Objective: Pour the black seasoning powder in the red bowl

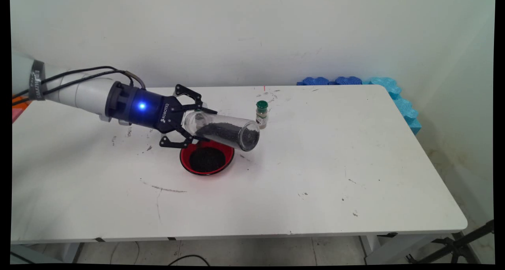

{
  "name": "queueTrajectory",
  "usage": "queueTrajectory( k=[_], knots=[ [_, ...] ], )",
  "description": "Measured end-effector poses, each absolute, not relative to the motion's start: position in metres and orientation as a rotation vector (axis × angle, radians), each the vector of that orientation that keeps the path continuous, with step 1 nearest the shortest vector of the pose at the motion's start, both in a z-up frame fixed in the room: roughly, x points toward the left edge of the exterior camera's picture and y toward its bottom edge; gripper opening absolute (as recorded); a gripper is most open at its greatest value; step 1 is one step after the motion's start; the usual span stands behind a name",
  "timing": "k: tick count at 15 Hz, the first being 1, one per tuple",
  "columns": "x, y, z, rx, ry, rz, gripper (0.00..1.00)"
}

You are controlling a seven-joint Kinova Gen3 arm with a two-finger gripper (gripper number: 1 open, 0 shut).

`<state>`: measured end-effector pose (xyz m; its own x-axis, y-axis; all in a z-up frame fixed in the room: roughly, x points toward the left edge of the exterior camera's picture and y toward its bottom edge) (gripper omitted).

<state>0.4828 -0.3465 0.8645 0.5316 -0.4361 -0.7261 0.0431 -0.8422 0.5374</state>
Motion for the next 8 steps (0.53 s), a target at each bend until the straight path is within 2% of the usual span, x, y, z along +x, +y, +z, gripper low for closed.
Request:
queueTrajectory(
  k=[8],
  knots=[
    [0.48,-0.347,0.8616,2.272,-0.279,-1.285,0.0]
  ],
)
